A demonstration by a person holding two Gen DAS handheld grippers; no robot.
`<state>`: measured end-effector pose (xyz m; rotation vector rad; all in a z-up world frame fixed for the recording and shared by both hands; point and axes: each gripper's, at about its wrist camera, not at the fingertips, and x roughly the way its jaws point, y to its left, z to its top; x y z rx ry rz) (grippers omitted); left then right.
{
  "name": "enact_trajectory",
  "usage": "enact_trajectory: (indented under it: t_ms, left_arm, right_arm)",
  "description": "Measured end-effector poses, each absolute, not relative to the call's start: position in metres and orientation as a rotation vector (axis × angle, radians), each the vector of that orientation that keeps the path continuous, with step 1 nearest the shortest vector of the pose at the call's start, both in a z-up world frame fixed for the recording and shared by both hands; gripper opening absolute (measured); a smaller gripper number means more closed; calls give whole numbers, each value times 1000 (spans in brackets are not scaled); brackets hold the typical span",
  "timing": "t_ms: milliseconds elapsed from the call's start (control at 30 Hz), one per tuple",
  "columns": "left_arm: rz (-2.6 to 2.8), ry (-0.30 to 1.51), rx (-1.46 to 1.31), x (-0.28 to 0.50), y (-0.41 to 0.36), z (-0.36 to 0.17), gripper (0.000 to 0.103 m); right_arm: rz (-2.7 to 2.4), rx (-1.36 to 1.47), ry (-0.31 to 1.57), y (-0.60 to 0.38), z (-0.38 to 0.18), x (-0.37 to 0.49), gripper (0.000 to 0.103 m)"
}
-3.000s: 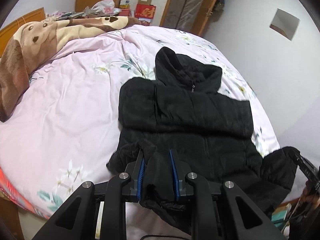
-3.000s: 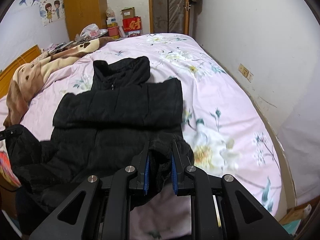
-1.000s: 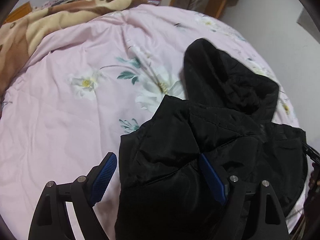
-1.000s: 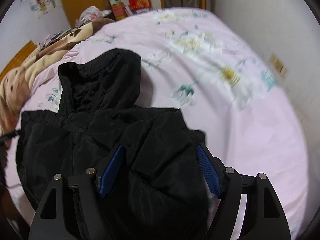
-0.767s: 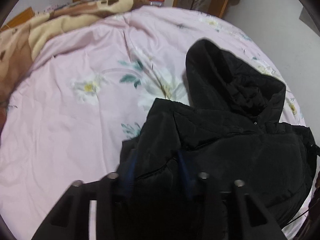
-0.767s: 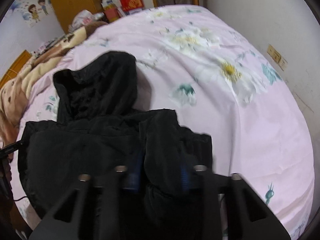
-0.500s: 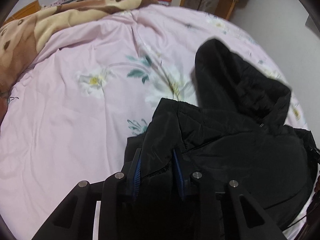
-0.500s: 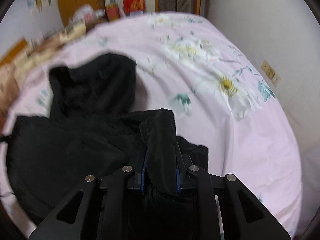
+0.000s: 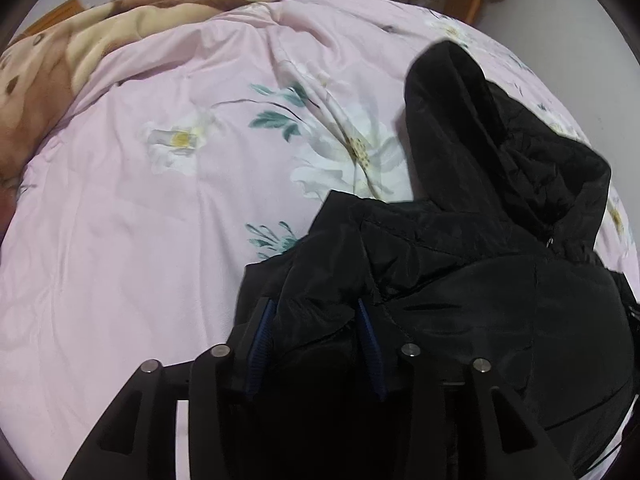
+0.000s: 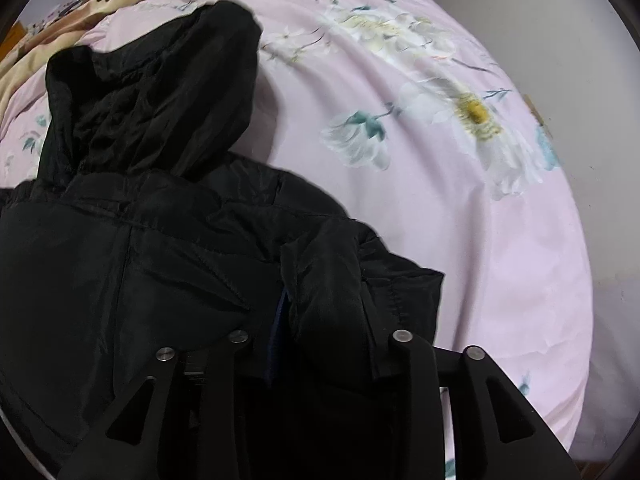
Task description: Fold large clothes
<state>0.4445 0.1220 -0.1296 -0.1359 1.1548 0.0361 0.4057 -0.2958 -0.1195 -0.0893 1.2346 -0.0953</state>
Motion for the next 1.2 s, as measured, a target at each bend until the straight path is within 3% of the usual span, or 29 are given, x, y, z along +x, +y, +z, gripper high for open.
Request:
enact_trajectory:
  t_ms: [67,133,167,333,433,667,967,1200]
  left_arm:
    - [51,1131,-137,439,124,-111,63]
    - [28,1099,-172,432,127,-95,63]
    - [9,1076,-193,426,127,-83,63]
    - [-20,978,-175,401,108,-40,65]
    - [-84,969,-168,393,80,-36,65]
    - [-147,1090,-157,386,17,-94,66]
    - [-129,1100,-125,387,14,-136,68]
    - [-122,1104,-108,388,12,-144,68]
  right_arm:
    - [-124,-41,1180,-301,-100,400,51]
    - [-133,32,1101,-307,-76,393,68]
    - [-133,51,1077,-308,-67,389,71]
    - [-75,29,919,-284,-13,357,71]
    - [16,19,909,-267,-8,347,71]
    - [81,-31,1001,-222,-65,328,71]
    - [69,3,1073,-214,-114,335,75]
    - [52,-23,1090,-209,-120,336,75]
